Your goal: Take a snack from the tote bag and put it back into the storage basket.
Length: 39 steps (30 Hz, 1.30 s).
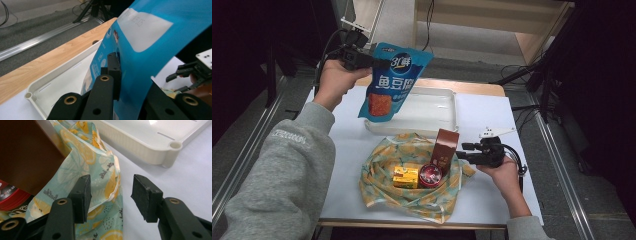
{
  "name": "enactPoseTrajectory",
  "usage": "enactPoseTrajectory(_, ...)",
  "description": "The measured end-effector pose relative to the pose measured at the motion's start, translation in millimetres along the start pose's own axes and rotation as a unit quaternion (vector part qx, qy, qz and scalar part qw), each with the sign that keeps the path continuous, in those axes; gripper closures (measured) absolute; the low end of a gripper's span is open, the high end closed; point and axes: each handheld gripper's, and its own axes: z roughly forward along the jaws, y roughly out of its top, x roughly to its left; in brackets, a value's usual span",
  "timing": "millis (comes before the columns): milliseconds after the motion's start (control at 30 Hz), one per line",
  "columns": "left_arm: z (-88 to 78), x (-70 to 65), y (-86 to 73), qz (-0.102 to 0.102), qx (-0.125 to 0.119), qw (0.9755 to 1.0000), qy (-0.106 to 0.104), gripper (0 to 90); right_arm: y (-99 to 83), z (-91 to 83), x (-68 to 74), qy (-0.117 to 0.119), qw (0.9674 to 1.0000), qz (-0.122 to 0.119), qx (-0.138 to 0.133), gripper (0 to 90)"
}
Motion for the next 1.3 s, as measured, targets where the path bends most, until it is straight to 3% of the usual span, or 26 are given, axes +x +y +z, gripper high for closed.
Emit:
enactPoseTrajectory(433, 33.8, 12.4, 9.5, -0.013, -0.002, 0.9999, 0.008, 90.0, -2.4, 1.1, 2.8, 0.001, 1.0, -0.001, 0.003, 50.6)
enactPoseTrajectory(733, 57.5, 22.0, 6.2, -0.022, -0.004, 0.9996, 0.017, 90.0, -3.6, 1.5, 3.6, 0.0, 1.0, -0.003, 0.006, 50.6)
enactPoseTrajectory(800, 58.7, 22.8, 5.8, -0.025, -0.013, 0.9994, 0.018, 90.0, -3.7, 1.6, 3.7, 0.0, 1.0, -0.003, 0.006, 50.6)
enactPoseTrajectory(1067, 56.6, 21.4, 1.9, -0.011, -0.006, 0.9997, 0.022, 90.0, -3.8, 2.3, 3.6, 0.001, 1.0, -0.003, 0.008, 50.7)
enactPoseTrajectory(1300, 55.5, 21.8, -14.6, 0.002, 0.006, 0.9994, 0.034, 89.5, -3.7, 3.5, 4.3, -0.001, 0.9999, -0.002, 0.01, 50.8)
